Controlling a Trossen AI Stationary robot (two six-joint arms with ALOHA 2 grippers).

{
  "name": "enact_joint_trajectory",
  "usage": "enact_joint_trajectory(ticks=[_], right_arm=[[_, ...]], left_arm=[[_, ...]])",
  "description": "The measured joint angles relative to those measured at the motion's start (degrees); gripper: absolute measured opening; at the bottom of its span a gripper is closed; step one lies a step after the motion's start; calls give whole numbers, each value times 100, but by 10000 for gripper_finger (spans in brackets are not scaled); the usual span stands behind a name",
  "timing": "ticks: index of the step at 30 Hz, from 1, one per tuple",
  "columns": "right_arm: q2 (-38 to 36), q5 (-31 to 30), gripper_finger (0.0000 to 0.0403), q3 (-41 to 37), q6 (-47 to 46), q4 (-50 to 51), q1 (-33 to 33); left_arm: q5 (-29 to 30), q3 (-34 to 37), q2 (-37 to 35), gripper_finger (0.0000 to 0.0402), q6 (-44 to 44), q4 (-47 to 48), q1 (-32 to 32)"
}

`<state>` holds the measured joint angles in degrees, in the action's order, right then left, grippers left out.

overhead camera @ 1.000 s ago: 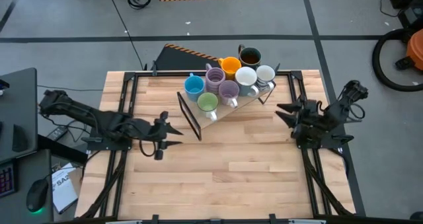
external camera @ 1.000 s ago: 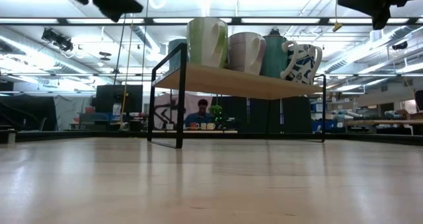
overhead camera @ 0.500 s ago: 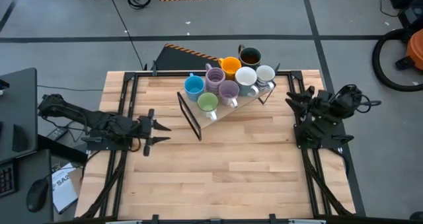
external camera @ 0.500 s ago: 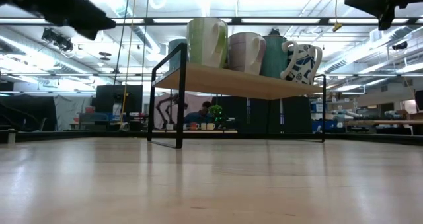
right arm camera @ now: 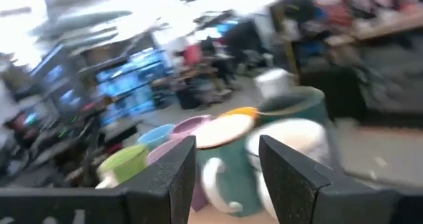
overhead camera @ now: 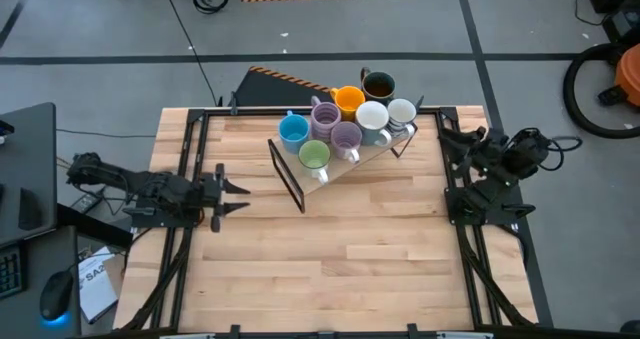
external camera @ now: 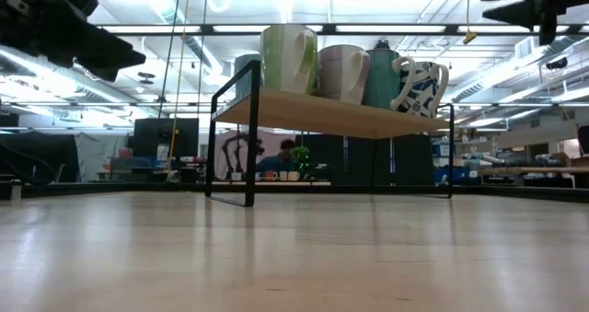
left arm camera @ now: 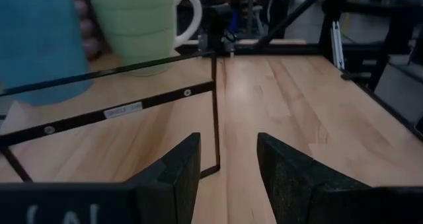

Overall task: Place coffee mugs
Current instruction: Return to Home Position

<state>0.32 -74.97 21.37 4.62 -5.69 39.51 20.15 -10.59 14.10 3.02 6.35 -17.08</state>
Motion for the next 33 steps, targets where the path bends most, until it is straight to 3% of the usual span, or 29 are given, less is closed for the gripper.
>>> enact_joint_trajectory(ticks=[3, 5, 10, 14, 19, 27, 33], right_arm=[[-13, -795, 172, 0, -527, 2, 0], [-13, -897, 172, 0, -785, 10, 0], [-13, 479, 172, -41, -913, 9, -3], [-13, 1128, 172, -301, -1336, 12, -35], [7, 2481, 172, -972, -1270, -406, -37], [4, 3210, 172, -1998, 367, -2556, -37], [0, 3540, 172, -2105, 999, -2840, -37]], left_arm=[[-18, 144, -329, 155, 91, -13, 61], [-86, 194, -542, 155, 123, 53, 88], [-153, 194, -1046, 155, 145, 470, 90], [-151, 194, -1420, 151, 182, 912, 90], [-191, 197, -1386, 128, 82, 927, 85], [-193, 197, -1402, 90, -5, 653, 85], [-195, 197, -1403, 42, -203, 473, 85]])
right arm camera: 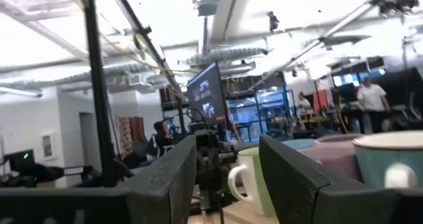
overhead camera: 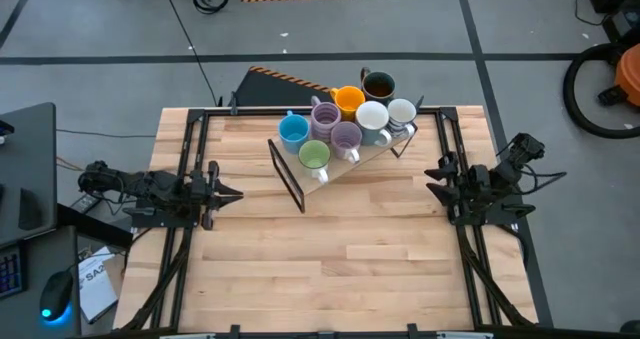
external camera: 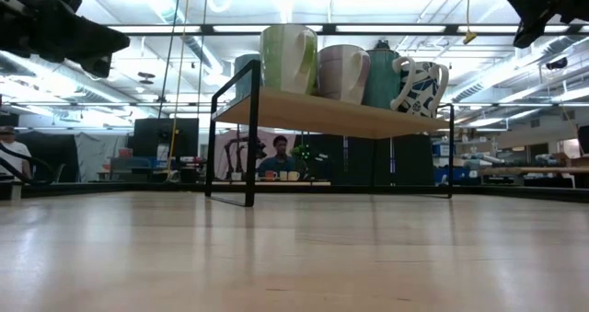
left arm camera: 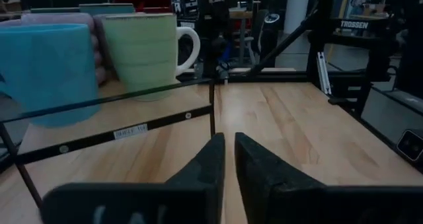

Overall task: Place coffee mugs
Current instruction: Return to Home Position

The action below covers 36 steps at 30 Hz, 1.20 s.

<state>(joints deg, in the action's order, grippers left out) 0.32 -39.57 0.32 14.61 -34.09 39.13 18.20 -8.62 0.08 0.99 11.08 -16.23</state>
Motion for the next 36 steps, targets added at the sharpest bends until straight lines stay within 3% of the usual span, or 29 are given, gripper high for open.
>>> enact_joint_trajectory(ticks=[6, 11, 25, 36], right_arm=[[0, 332, 172, 0, 199, -59, -176], [0, 440, 172, 0, -307, 181, -688], [48, 1824, 172, 2, -1676, 895, -2507], [125, 3134, 172, 2, -1976, 906, -3946]], left_arm=[[-362, 243, 2, 13, 53, -533, 0], [-332, 587, 2, 11, 145, -1033, -1], [-509, 627, 2, 11, 331, -1176, -2], [-538, 627, 2, 11, 293, -1174, -2]])
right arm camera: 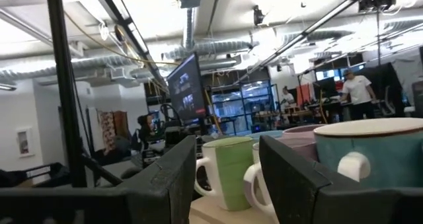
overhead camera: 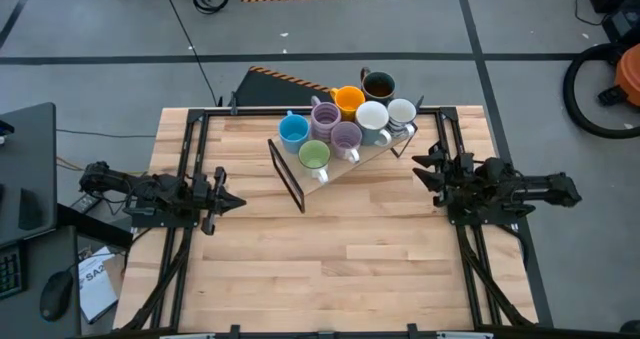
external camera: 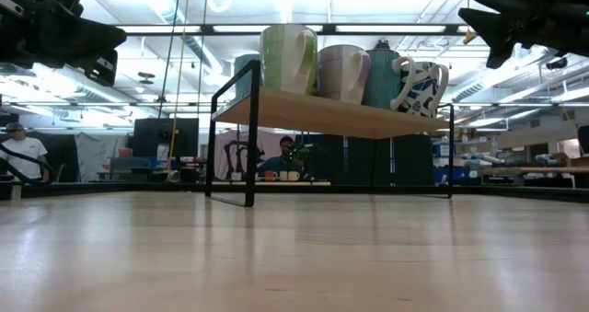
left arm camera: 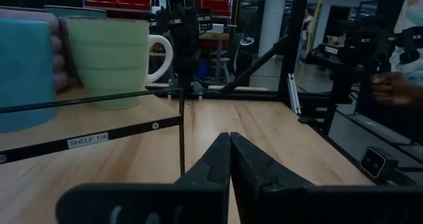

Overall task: Place coffee mugs
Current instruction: Return to Home Position

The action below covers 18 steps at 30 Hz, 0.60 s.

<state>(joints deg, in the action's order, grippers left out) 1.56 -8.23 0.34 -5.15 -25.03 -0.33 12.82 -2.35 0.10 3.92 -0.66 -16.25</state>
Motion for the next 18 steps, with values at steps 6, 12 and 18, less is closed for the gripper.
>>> enact_joint_trajectory(ticks=[6, 12, 18], right_arm=[[0, 699, 172, 0, -585, 327, -617], [-1, 956, 172, 0, -858, 360, -834], [-2, 1222, 172, 0, -831, 487, -843]], left_arm=[[-2, 27, 0, 11, -1, 33, 0], [-122, 177, 138, 11, 145, -263, -11], [-120, 179, 127, 11, 164, -252, -10]])
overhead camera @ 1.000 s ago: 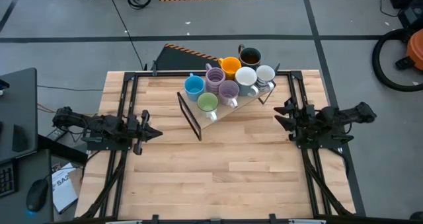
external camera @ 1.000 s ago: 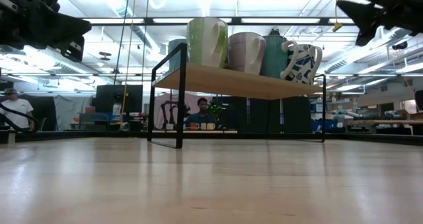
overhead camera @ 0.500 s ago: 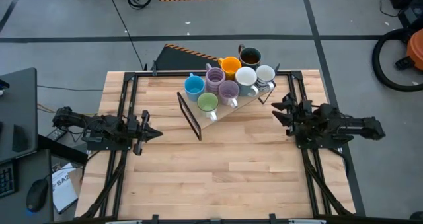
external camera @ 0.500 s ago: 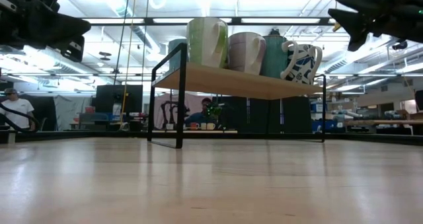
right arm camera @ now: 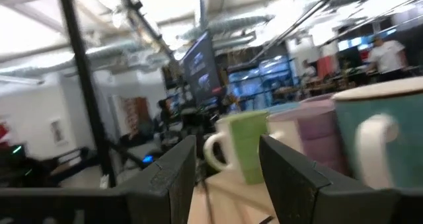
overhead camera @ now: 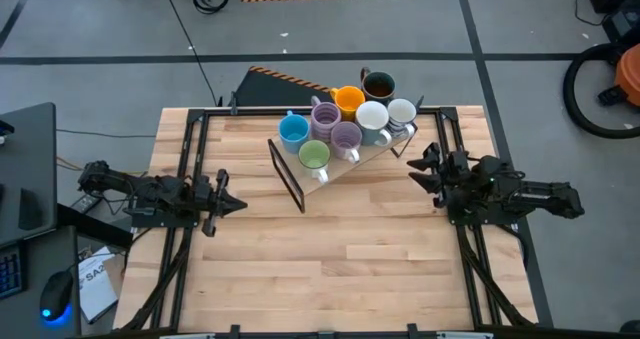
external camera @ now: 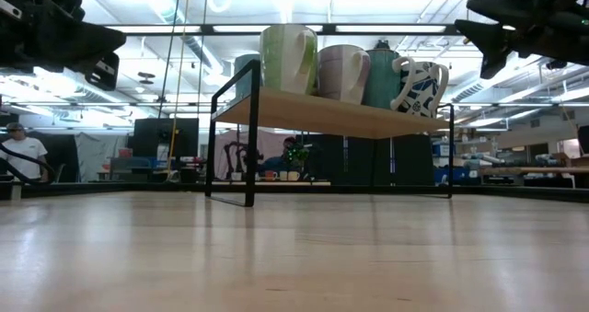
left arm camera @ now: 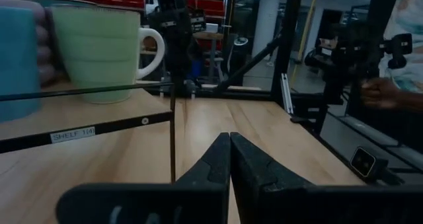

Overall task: Place coffee mugs
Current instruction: Return to Home Position

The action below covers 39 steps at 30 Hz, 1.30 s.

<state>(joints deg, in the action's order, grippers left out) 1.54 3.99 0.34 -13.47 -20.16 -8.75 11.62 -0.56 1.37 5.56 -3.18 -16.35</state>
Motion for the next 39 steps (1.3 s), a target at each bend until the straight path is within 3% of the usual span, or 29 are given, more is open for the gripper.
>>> enact_joint_trajectory(ticks=[7, 14, 19, 28, 39], right_arm=[[-4, 164, 172, 0, 179, 566, -2], [-7, 201, 172, 0, 274, 484, -2], [-7, 445, 172, 2, 167, 546, -2], [-4, 478, 172, 2, 164, 559, -2], [-4, 467, 172, 2, 117, 559, -2]], left_arm=[[59, 7, -3, 11, -67, -34, -1], [91, 9, -1, 12, -115, -28, 7], [161, 11, -1, 32, -26, -35, 17], [903, 15, -1, 54, -165, -168, 17], [918, 15, -1, 54, -210, -170, 17]])
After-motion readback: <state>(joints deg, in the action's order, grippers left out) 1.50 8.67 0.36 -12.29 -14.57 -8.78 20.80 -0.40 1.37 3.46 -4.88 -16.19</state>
